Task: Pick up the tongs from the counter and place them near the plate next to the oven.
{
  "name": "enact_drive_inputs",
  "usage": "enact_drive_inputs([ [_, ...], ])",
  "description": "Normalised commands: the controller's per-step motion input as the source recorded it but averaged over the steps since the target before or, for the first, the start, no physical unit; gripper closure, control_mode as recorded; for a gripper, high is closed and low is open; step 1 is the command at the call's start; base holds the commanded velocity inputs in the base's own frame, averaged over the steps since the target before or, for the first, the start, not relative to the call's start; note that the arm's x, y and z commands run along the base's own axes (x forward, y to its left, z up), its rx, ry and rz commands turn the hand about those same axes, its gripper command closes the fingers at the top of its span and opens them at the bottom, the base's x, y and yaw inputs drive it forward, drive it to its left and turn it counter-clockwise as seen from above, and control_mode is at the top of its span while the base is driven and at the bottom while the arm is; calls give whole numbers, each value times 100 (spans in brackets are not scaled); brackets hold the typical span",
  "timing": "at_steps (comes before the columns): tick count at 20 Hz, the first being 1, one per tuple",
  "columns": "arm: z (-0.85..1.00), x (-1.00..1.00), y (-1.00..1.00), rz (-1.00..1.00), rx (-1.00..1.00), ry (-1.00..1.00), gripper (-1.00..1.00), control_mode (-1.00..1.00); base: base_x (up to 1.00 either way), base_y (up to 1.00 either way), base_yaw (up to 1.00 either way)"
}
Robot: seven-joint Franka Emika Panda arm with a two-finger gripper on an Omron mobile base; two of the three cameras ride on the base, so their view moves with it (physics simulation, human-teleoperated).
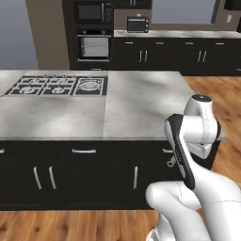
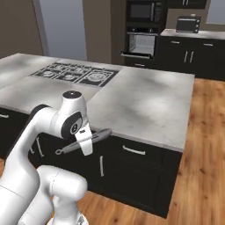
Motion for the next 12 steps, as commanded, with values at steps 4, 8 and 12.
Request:
enact_drive_inputs([
  [4,0,0,0,0,0,0,100,100,14,-100,-13],
  [8,0,0,0,0,0,0,100,100,2,-100,-12],
  [12,0,0,0,0,0,0,100,100,17,-100,-14],
])
